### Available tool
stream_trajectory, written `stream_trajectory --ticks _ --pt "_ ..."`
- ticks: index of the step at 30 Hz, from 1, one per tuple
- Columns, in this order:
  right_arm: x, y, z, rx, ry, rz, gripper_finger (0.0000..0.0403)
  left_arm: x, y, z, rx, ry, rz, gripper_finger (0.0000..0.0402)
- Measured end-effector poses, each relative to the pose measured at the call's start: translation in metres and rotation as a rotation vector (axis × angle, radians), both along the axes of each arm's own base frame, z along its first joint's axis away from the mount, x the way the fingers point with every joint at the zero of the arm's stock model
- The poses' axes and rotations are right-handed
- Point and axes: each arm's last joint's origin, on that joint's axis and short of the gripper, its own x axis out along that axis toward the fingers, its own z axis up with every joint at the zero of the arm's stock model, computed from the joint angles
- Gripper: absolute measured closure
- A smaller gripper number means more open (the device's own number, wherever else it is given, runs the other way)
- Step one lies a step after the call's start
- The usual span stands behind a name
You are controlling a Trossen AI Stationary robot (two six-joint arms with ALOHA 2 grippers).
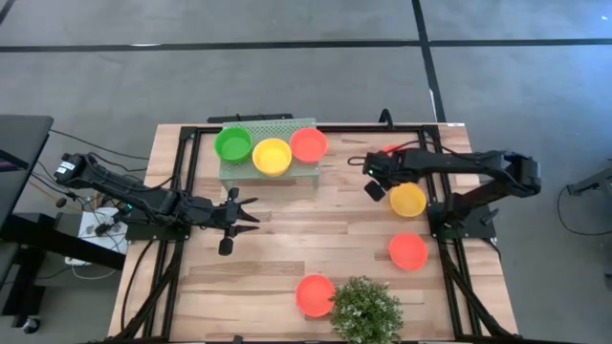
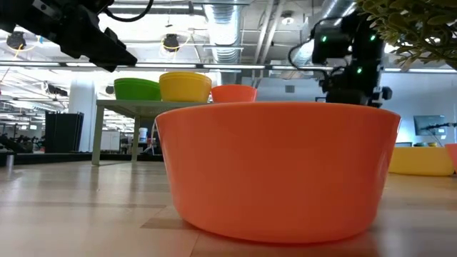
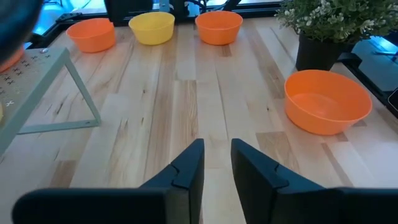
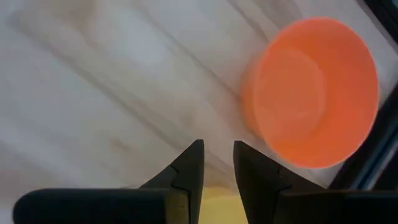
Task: Pick & Place Mini bowls
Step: Stack the orange bowl on top of the orange bowl on the shelf
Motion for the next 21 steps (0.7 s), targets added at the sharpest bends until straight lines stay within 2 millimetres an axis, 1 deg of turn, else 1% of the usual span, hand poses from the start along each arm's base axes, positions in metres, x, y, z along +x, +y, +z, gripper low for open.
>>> stream_trajectory --ticks 6,12,18,21 --pt "0.0 -0.025 -0.014 0.014 0.059 -0.045 0.0321 0.0 0.0 0.0 -0.001 0.0 0.0 0.0321" --pt "-0.001 -0.043 -0.024 0.042 0.076 -0.052 0.0321 0.0 0.0 0.0 -0.001 0.0 0.0 0.0322" --pt "0.002 -0.054 -0.03 0.032 0.07 -0.033 0.0321 0.0 0.0 0.0 -0.001 -0.001 0.001 0.0322" --pt "0.0 -0.057 -0.03 0.032 0.07 -0.046 0.0321 0.0 0.0 0.0 -0.001 -0.001 0.001 0.0322"
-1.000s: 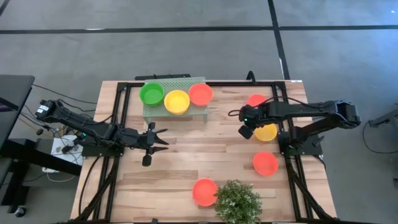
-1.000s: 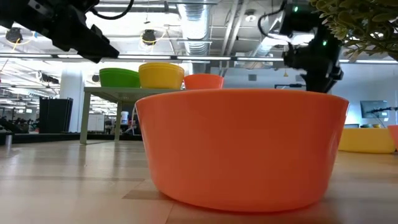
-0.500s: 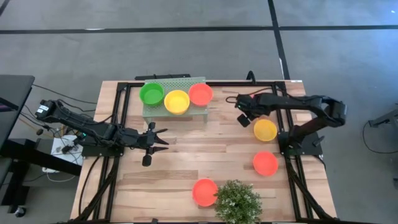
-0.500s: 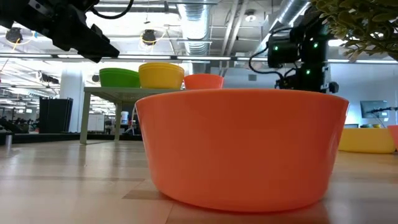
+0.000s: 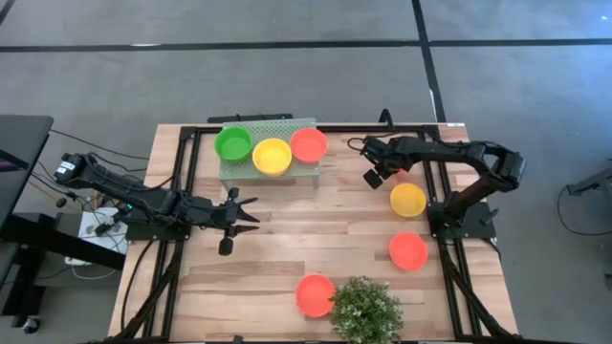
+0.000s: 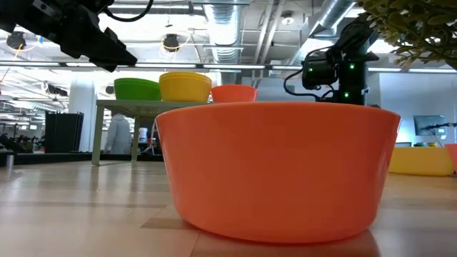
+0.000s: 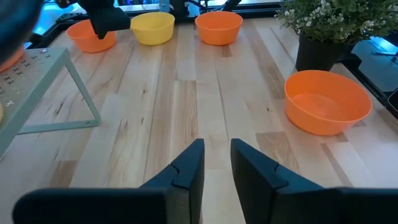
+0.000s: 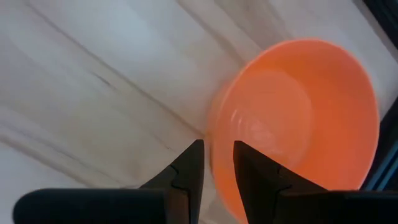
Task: Pick & Place Mini bowls
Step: Stack the orange bowl on top of the orange bowl on the shelf
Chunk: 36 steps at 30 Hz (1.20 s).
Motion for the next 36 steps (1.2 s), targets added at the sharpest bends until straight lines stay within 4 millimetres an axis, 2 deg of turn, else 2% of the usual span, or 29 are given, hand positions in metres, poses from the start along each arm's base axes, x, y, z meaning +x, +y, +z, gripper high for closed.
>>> stream_trajectory --ticks 12,18,22,24,28,32,36 --pt "-0.005 -0.013 0.001 -0.017 -0.03 -0.055 0.0324 0.0 0.0 0.0 0.0 0.0 0.0 0.0322" --pt "-0.002 -0.016 -0.011 0.005 0.002 -0.06 0.0356 0.0 0.0 0.0 -0.001 0.0 0.0 0.0322" --pt "-0.001 -0.017 -0.021 0.031 0.044 -0.061 0.0393 0.0 0.0 0.0 -0.001 0.0 0.0 0.0322" --pt "0.001 -0.017 -0.019 0.038 0.052 -0.057 0.0396 0.0 0.0 0.0 -0.001 0.0 0.0 0.0322" --pt "0.007 -0.012 0.002 0.045 0.065 -0.024 0.0398 0.0 0.0 0.0 -0.001 0.0 0.0 0.0322" --pt "0.019 -0.001 0.04 0.04 0.06 0.0 0.0398 0.0 0.0 0.0 -0.001 0.0 0.0 0.0322" --pt "0.041 0.016 0.084 -0.008 -0.034 0.073 0.04 0.0 0.0 0.0 -0.001 -0.001 0.0 0.0322"
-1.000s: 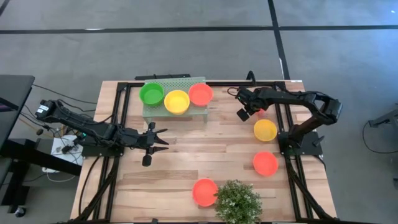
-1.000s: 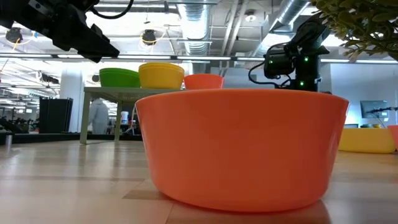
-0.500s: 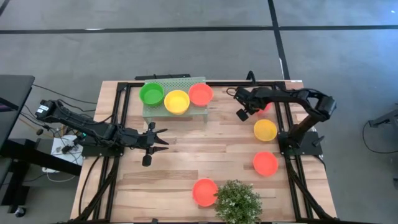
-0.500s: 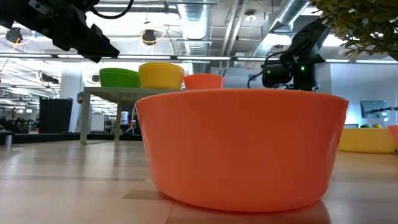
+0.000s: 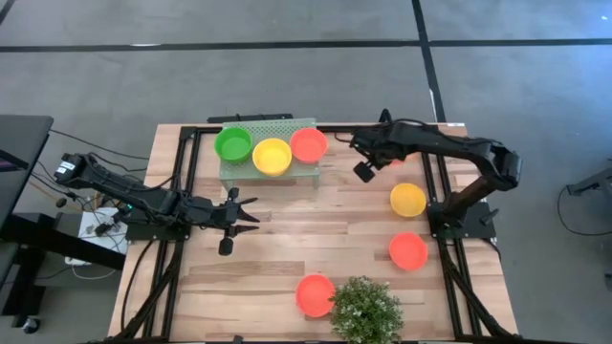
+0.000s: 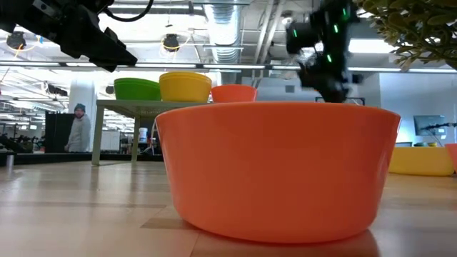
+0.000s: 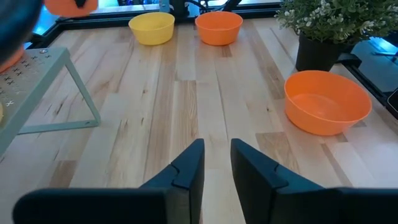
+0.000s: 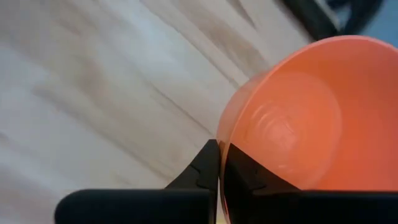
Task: Pick & Place Mini bowls
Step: Stack the orange bowl on top of the orange bowl on the shelf
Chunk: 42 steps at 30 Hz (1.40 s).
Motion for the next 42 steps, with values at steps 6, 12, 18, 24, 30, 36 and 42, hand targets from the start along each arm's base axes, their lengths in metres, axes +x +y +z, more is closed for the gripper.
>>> stream_trajectory --ticks 6,12,18,24,30,36,42 --pt "0.032 0.032 0.075 -0.082 -0.209 0.162 0.0401 0.0 0.0 0.0 0.0 0.0 0.0 0.0322" --pt "0.056 0.051 0.123 -0.171 -0.406 0.266 0.0402 0.0 0.0 0.0 -0.001 -0.003 0.0 0.0322" --pt "0.1 0.066 0.116 -0.144 -0.305 0.6 0.0402 0.0 0.0 0.001 -0.004 -0.011 0.0 0.0322" --pt "0.134 0.066 0.114 -0.132 -0.226 0.85 0.0402 0.0 0.0 0.001 -0.004 -0.013 0.0 0.0322" --pt "0.149 0.043 0.114 -0.138 -0.167 0.857 0.0403 0.001 0.0 0.001 -0.004 -0.014 0.0 0.0322" --pt "0.154 0.018 0.098 -0.098 -0.108 0.8 0.0403 0.0 0.0 0.001 -0.005 -0.015 0.0 0.0322" --pt "0.161 0.01 0.084 -0.062 -0.093 0.797 0.0401 0.001 0.0 0.002 -0.006 -0.019 0.0 0.0322"
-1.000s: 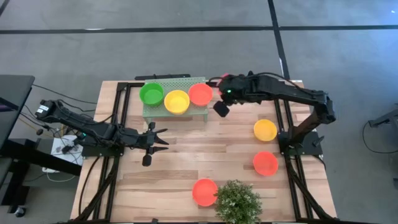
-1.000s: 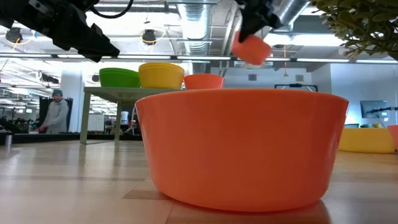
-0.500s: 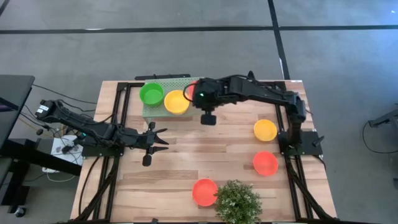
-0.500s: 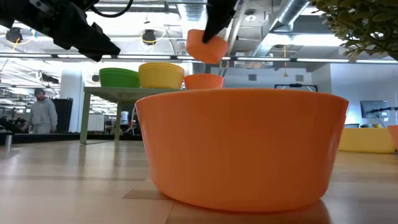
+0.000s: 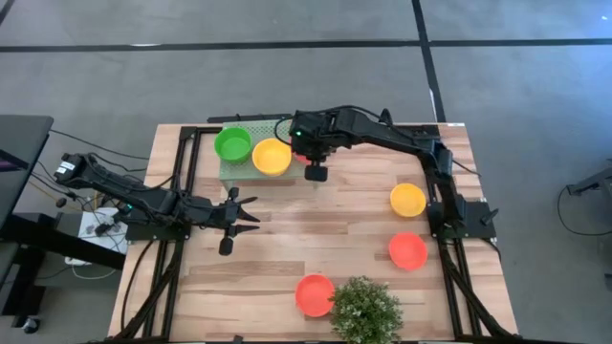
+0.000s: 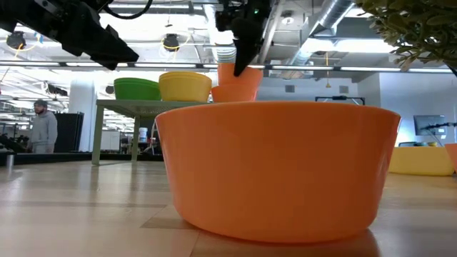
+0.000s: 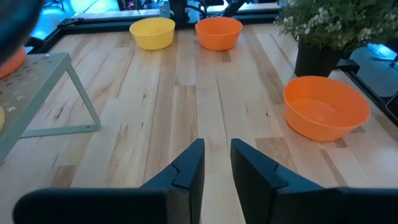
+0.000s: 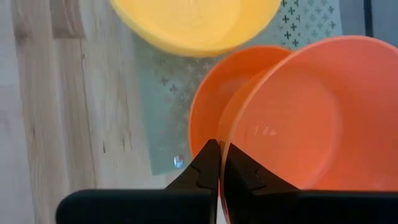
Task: Pick & Place Mini bowls
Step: Stack the orange bowl on top of the orange bowl on the shelf, then stack the orange bowl on top of the orange bowls on the shelf
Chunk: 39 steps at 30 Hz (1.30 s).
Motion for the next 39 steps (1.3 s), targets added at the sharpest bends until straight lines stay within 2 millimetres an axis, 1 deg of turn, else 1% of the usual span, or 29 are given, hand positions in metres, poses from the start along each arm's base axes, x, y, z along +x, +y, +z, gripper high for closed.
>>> stream_trajectory --ticks 5,8,11,23,26,31,35,39 --pt "0.0025 -0.0004 -0.0017 0.001 -0.008 -0.005 0.0396 -0.0001 0.0001 0.0 0.001 0.002 0.0 0.0322" --pt "0.0034 -0.0005 -0.0038 0.029 -0.02 -0.058 0.0395 -0.0002 0.0001 -0.0001 0.001 0.002 0.0 0.0322" --pt "0.0036 -0.0008 -0.0047 0.061 -0.028 -0.073 0.0394 -0.0002 0.0001 0.0 0.001 0.002 0.0 0.0322" --pt "0.0043 -0.0009 -0.0042 0.036 -0.021 -0.021 0.0389 -0.0001 0.0 0.0 0.0 0.001 0.0 0.0322" --pt "0.0044 -0.0004 -0.0043 0.036 -0.021 -0.02 0.0373 -0.0001 0.0 0.0 0.0 0.001 0.0 0.0322" --pt "0.005 0.0004 -0.0042 0.033 -0.023 -0.018 0.0334 -0.0001 0.0001 0.0 0.001 0.002 0.0 0.0322" --pt "0.008 -0.0003 -0.0027 0.023 -0.058 -0.016 0.0307 -0.0001 0.0 0.0 0.001 0.002 0.0 0.0322" --pt "0.0082 0.0016 0.0031 0.014 -0.095 -0.011 0.0286 -0.0002 0.0001 0.0 0.001 0.002 0.0 0.0322"
